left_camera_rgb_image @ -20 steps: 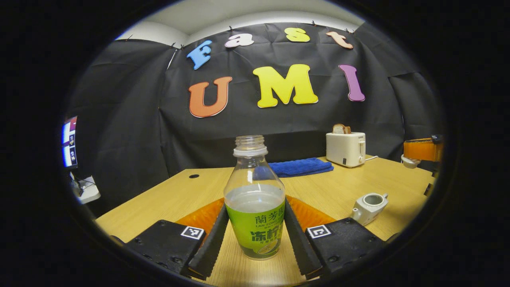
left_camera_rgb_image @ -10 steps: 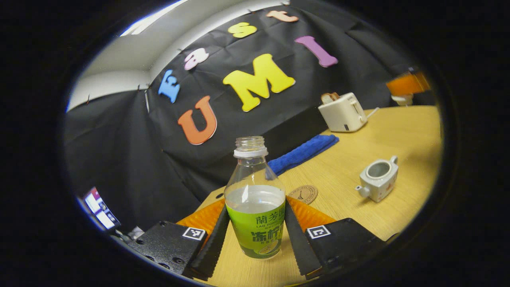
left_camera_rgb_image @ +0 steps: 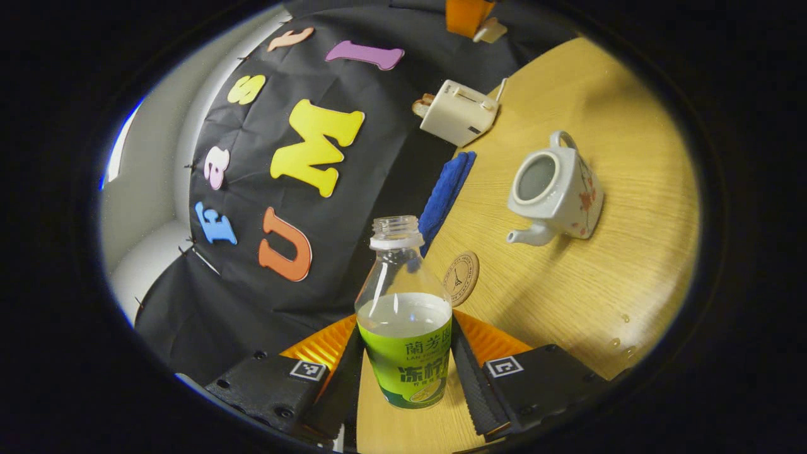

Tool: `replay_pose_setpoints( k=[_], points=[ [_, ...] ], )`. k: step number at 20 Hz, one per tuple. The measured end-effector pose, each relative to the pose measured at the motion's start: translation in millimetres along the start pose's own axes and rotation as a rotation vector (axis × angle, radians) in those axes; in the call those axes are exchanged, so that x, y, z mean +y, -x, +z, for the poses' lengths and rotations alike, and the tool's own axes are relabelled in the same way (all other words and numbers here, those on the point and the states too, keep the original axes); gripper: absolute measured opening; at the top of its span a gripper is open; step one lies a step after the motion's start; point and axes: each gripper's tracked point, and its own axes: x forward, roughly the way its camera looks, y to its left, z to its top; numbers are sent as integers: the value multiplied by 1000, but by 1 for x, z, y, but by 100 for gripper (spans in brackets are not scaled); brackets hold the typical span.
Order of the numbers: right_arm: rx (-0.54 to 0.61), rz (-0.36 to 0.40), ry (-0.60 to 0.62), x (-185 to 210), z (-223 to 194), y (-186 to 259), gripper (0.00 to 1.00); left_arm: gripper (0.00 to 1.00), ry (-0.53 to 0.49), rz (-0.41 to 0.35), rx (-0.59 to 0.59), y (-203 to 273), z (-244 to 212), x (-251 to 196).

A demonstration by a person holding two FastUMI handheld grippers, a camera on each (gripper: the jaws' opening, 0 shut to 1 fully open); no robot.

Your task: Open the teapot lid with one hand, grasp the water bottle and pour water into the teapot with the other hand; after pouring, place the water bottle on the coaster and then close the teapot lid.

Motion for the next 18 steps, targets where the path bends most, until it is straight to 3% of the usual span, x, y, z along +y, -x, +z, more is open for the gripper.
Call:
replay_pose_setpoints(
  k=[6, 18],
  points=[
    [-13, -19, 1, -10, 7, 4, 0, 74, -175, -3, -3, 7, 14, 4],
    [-16, -63, -19, -33, 12, 5, 0, 76, -661, -29, 8, 5, 43, 11]
  ],
)
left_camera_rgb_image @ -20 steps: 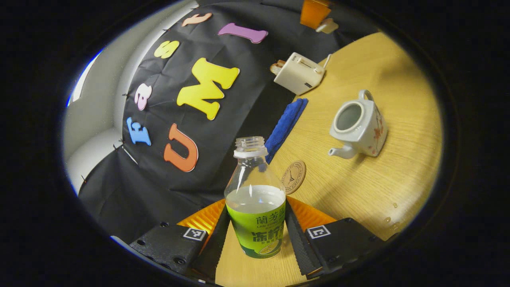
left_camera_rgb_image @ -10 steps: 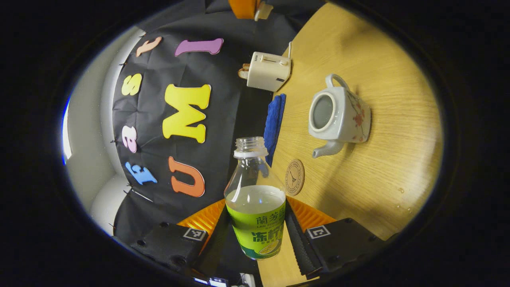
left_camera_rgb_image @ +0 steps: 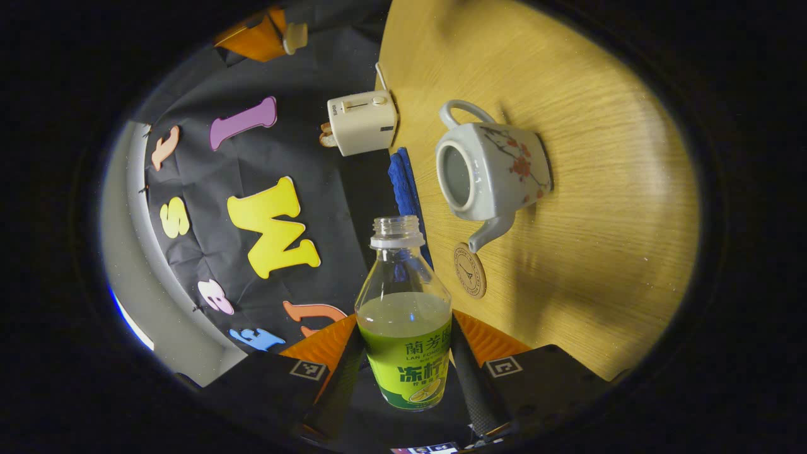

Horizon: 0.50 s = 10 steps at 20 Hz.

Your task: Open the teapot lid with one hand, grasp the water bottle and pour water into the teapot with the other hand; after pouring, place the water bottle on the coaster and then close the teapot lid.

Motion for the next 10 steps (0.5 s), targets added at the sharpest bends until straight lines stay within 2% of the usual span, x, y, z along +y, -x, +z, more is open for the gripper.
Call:
replay_pose_setpoints(
  k=[10],
  points=[
    [-27, 5, -19, -3, 11, 8, 0, 75, -248, 11, 34, 0, 13, 21]
  ],
)
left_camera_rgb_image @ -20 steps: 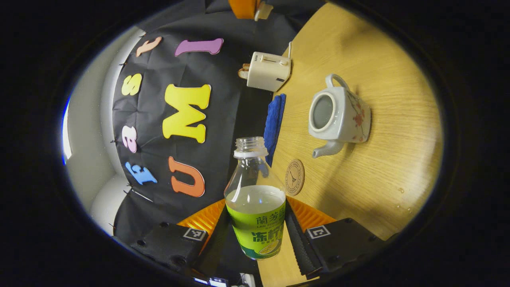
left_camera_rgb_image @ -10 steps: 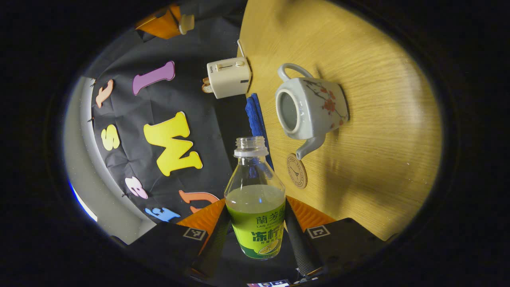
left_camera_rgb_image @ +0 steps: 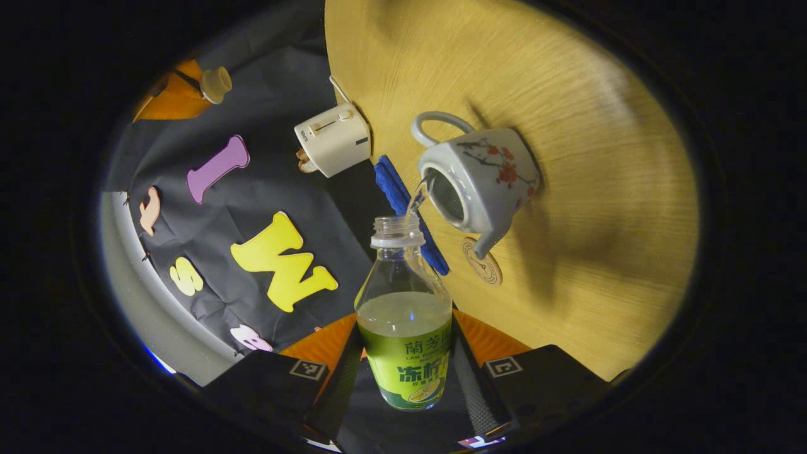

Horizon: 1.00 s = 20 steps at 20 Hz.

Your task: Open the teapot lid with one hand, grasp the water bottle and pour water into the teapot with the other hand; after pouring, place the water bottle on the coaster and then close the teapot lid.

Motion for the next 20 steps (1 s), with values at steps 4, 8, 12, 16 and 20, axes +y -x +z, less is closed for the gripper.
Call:
replay_pose_setpoints(
  k=[4, 8, 12, 16, 20],
  points=[
    [-8, 2, -14, -2, 4, 2, 0, 77, -50, -5, 18, 1, -1, 5],
    [-4, 8, -24, -2, 3, 1, 0, 77, -92, -13, 38, 2, -6, 6],
    [-4, 13, -21, 0, 3, 1, 0, 76, -131, -10, 42, 2, -8, 10],
    [-5, 9, -13, -1, 3, 1, 0, 76, -171, 1, 45, 3, -9, 16],
    [-2, 6, -12, -2, 2, 0, 0, 76, -216, 4, 46, 6, -7, 22]
  ],
)
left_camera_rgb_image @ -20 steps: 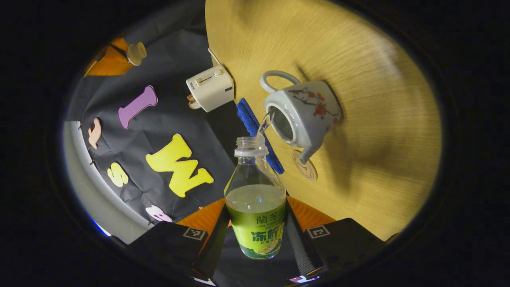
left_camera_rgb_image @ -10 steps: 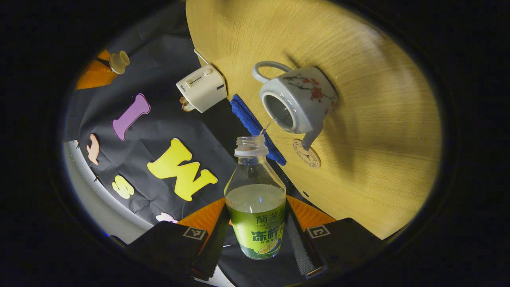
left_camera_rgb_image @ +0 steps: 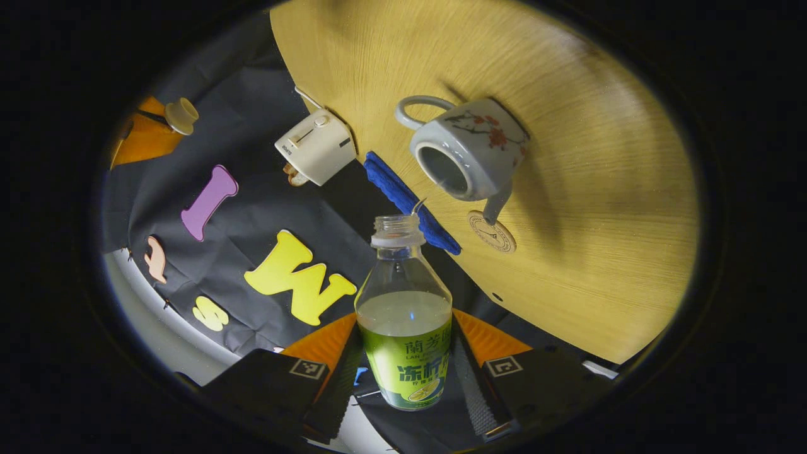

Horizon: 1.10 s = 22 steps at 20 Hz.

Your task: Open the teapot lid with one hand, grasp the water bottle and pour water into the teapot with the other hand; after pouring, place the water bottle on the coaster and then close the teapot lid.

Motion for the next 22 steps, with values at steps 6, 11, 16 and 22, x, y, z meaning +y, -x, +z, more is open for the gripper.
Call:
replay_pose_setpoints(
  k=[6, 11, 16, 22],
  points=[
    [-2, 2, -1, 0, 1, 0, 0, 76, -13, 6, -2, 0, 3, 6],
    [-4, 6, 2, 2, 3, 1, 0, 76, -8, -2, -3, -2, 4, 4],
    [-3, 2, 5, 2, 1, 0, 0, 77, 11, -4, 3, -6, 2, -1],
    [-2, -12, 6, -2, 0, -1, 0, 76, 121, 39, -54, -11, 4, -3]
  ],
)
